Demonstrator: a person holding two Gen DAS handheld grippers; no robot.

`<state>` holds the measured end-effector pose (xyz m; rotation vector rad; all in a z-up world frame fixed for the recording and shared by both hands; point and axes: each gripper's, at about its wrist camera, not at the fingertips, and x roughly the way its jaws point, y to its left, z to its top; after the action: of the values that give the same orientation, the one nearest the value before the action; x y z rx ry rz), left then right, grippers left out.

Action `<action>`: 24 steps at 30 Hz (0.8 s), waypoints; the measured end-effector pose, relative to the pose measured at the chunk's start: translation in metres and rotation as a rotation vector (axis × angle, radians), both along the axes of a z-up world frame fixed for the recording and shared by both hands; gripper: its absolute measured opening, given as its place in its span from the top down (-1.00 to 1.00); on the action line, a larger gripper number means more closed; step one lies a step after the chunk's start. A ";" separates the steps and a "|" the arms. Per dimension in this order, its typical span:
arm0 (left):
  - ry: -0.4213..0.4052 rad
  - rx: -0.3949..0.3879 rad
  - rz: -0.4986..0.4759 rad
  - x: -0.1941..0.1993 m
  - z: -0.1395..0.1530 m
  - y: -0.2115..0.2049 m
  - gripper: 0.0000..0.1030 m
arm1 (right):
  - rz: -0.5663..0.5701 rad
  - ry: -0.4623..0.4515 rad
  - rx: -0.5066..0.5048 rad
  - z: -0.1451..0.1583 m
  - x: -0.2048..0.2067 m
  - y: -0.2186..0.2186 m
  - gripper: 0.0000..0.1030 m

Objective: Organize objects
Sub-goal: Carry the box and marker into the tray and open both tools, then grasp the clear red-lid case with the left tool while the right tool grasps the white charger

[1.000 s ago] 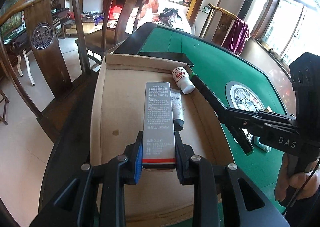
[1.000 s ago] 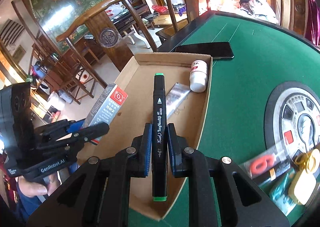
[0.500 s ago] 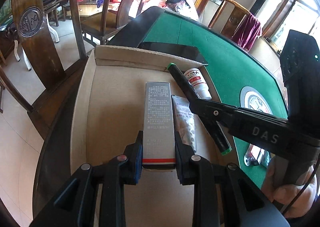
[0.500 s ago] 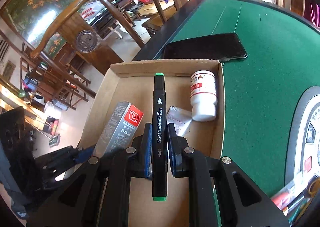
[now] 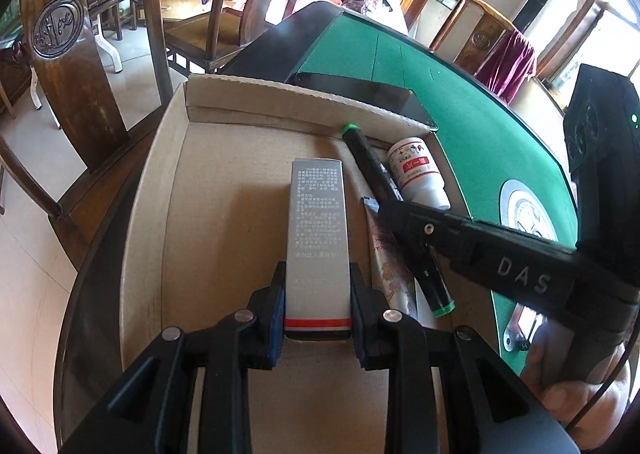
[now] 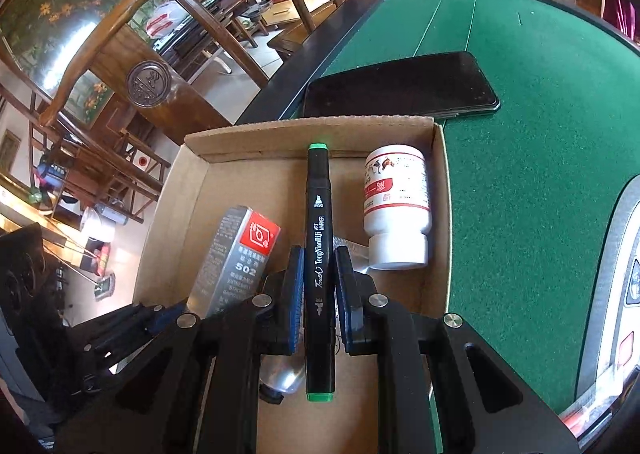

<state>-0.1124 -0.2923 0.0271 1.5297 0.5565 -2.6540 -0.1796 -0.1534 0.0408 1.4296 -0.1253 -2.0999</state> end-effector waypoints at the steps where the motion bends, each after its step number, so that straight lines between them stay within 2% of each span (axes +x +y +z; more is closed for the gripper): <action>1: 0.003 0.005 0.003 -0.001 0.000 0.000 0.48 | 0.000 0.005 0.004 -0.001 0.000 -0.001 0.71; 7: 0.020 0.040 0.023 -0.001 -0.001 -0.002 0.47 | 0.006 0.036 0.019 0.001 -0.001 -0.003 0.70; 11: 0.031 0.060 0.012 0.001 -0.001 -0.003 0.32 | 0.008 0.039 0.033 0.002 0.001 -0.003 0.69; 12: 0.035 0.066 0.012 0.002 0.000 -0.003 0.19 | 0.005 0.040 0.036 0.002 0.002 -0.002 0.69; 14: 0.042 0.074 0.013 0.004 0.001 -0.003 -0.20 | 0.005 0.048 0.030 0.004 0.003 -0.001 0.69; 15: 0.046 0.073 0.017 0.004 0.002 -0.002 -0.25 | 0.003 0.050 0.024 0.006 0.004 0.001 0.69; 21: 0.087 0.058 0.011 0.022 0.016 0.003 -0.27 | -0.016 0.075 -0.046 0.022 0.018 0.019 0.69; 24: 0.112 0.015 -0.025 0.032 0.022 0.014 -0.27 | -0.024 0.082 -0.097 0.030 0.035 0.040 0.69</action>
<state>-0.0803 -0.2780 0.0488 1.4073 0.5676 -2.7748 -0.1442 -0.1130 0.0709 1.2897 -0.2104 -2.1377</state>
